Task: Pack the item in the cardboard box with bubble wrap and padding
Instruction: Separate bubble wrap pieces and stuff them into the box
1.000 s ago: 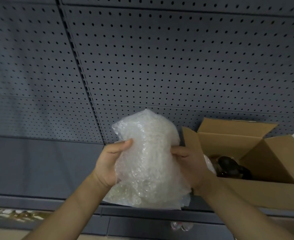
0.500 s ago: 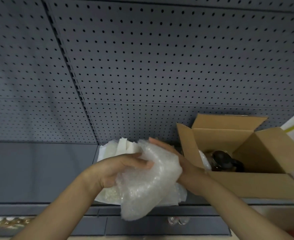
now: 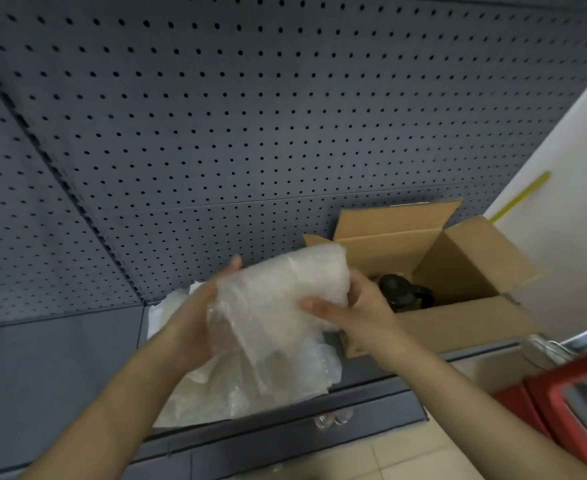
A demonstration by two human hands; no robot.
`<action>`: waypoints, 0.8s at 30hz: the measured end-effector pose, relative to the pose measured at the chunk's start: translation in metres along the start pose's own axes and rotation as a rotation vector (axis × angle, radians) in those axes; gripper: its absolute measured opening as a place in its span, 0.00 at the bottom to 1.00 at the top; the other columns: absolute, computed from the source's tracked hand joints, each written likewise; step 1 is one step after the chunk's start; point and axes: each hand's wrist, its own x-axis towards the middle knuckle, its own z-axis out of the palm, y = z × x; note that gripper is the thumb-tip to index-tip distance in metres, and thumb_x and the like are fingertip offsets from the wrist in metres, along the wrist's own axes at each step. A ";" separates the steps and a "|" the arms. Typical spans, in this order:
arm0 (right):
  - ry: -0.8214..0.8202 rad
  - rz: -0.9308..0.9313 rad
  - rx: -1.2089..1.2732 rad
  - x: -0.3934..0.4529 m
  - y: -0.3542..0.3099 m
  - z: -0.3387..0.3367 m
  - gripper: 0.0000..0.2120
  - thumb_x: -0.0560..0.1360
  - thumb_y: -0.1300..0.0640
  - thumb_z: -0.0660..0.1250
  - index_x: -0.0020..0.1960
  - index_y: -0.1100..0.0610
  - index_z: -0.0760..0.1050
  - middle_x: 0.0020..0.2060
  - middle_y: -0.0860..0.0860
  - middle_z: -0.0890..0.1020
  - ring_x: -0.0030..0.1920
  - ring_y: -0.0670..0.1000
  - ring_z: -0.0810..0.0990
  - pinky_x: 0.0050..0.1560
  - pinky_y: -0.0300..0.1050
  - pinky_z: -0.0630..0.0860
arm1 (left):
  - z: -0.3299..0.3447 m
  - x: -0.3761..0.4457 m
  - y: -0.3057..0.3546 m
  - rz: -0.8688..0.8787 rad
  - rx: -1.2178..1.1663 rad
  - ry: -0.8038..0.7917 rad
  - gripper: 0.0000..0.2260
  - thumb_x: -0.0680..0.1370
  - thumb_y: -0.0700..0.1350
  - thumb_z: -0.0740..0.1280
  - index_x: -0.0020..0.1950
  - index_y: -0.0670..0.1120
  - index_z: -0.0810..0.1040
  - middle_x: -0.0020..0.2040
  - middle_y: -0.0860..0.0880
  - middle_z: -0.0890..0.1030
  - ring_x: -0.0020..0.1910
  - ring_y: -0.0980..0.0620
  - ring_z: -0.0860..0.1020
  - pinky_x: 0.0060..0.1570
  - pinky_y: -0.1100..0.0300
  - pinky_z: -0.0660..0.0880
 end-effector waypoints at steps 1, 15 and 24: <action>0.041 0.005 0.034 0.001 0.000 -0.006 0.20 0.66 0.57 0.77 0.56 0.49 0.75 0.47 0.44 0.84 0.45 0.39 0.83 0.41 0.33 0.79 | 0.004 -0.011 0.013 0.023 -0.018 -0.071 0.23 0.74 0.63 0.61 0.53 0.46 0.85 0.49 0.46 0.86 0.50 0.50 0.84 0.52 0.54 0.79; -0.045 0.029 0.032 0.026 0.021 -0.193 0.36 0.63 0.56 0.75 0.68 0.54 0.67 0.59 0.45 0.80 0.60 0.45 0.79 0.57 0.37 0.77 | 0.130 0.105 0.014 0.300 0.531 -0.021 0.17 0.70 0.44 0.74 0.57 0.55 0.78 0.52 0.53 0.85 0.51 0.55 0.83 0.53 0.57 0.80; -0.034 -0.206 -1.296 0.102 0.060 -0.311 0.27 0.72 0.42 0.65 0.68 0.52 0.65 0.52 0.50 0.80 0.50 0.52 0.79 0.45 0.43 0.74 | 0.252 0.246 0.001 0.491 1.424 0.108 0.17 0.78 0.46 0.65 0.67 0.47 0.71 0.56 0.48 0.79 0.57 0.46 0.78 0.47 0.64 0.67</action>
